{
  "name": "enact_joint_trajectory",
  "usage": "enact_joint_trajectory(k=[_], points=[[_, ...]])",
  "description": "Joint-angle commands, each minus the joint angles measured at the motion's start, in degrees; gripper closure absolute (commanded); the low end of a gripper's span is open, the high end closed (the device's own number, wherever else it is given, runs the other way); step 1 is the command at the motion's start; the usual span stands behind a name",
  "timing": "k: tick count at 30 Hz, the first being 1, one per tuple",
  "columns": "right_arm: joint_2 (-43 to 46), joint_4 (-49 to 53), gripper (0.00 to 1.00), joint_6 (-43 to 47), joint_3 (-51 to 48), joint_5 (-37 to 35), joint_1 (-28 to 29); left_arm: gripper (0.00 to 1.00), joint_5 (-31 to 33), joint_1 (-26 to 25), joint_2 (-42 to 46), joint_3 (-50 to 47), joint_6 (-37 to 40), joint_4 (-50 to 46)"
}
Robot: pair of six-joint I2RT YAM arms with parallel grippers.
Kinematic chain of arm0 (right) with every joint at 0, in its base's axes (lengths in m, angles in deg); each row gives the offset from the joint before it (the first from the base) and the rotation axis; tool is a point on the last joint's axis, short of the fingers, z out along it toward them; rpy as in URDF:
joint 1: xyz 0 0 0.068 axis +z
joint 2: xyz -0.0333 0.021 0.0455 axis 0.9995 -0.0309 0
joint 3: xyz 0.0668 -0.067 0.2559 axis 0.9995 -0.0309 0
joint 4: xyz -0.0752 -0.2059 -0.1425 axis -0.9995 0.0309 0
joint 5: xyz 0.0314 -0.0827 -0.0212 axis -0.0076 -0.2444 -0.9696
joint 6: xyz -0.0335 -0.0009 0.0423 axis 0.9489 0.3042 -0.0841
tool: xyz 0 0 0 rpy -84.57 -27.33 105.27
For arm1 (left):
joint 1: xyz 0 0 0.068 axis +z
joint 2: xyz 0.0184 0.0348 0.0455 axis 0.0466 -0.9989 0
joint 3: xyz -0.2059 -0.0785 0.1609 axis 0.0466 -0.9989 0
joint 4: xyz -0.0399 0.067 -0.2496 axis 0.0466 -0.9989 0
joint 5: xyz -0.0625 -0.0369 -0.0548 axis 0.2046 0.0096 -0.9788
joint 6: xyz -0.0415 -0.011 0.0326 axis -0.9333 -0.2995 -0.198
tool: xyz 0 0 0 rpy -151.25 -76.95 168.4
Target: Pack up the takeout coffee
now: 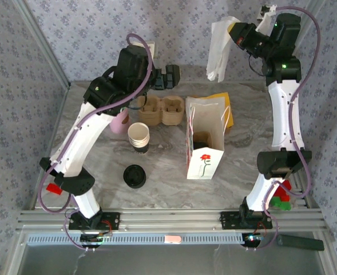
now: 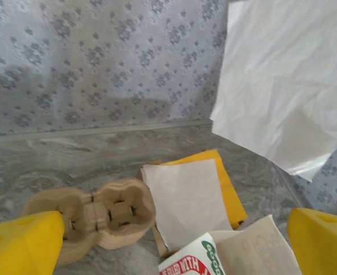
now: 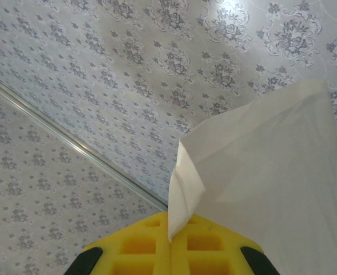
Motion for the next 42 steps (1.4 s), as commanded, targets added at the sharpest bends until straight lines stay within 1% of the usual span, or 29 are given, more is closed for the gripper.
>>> enact_joint_trajectory(k=[1,3,7,10,13,19,22,25,28,29,30,33,37,39,42], points=[[1.6,-3.3,1.00,-2.4,0.7,1.3,0.8,0.00,-4.2,-0.2,-0.3,-1.5,-2.3,2.1],[1.4,-3.3,1.00,-2.6,0.7,1.5,1.1,0.00,-4.4,-0.3,0.2,-2.4,-1.8,2.8],[0.4,-3.4,1.00,-3.0,1.7,3.2,1.7,0.00,-3.1,-0.8,1.1,-3.4,1.7,4.3],[0.0,-3.8,1.00,-2.5,2.6,6.9,2.3,0.00,-1.8,-0.5,2.1,-5.0,3.2,6.1],[0.2,-3.6,1.00,-1.8,2.9,12.2,2.5,0.00,-2.9,0.7,3.4,-7.2,2.0,8.7],[2.7,-4.4,1.00,0.8,1.9,21.7,3.8,0.00,-10.4,6.0,6.4,-14.2,-1.3,14.2],[3.7,-5.8,1.00,-0.4,1.2,25.7,4.6,0.00,-16.5,9.5,9.7,-21.2,-2.3,22.2],[6.1,-9.9,1.00,-2.6,-2.1,28.0,5.4,0.00,-23.3,12.3,13.7,-29.9,-2.0,30.1],[7.8,-14.0,1.00,-5.1,-4.5,30.2,6.3,0.00,-29.3,14.3,17.8,-37.5,-0.2,36.5],[8.2,-14.7,1.00,-5.4,-4.9,30.9,6.8,0.00,-31.2,14.9,19.0,-39.9,0.4,38.6],[8.5,-15.0,1.00,-5.5,-5.2,31.6,7.3,0.00,-34.5,15.4,20.4,-42.2,0.9,40.3],[9.4,-15.5,1.00,-5.4,-5.7,33.5,8.8,0.00,-40.3,15.8,23.5,-47.0,4.3,44.3],[10.2,-15.2,1.00,-4.5,-5.8,36.5,11.0,0.00,-44.9,16.0,28.0,-51.4,10.2,46.1],[10.6,-13.5,1.00,-2.7,-5.8,37.8,12.0,0.00,-47.3,16.2,29.9,-53.0,13.1,46.6],[10.8,-11.1,1.00,-0.3,-5.8,40.2,13.3,0.00,-52.1,17.5,30.9,-52.7,15.1,45.7]])
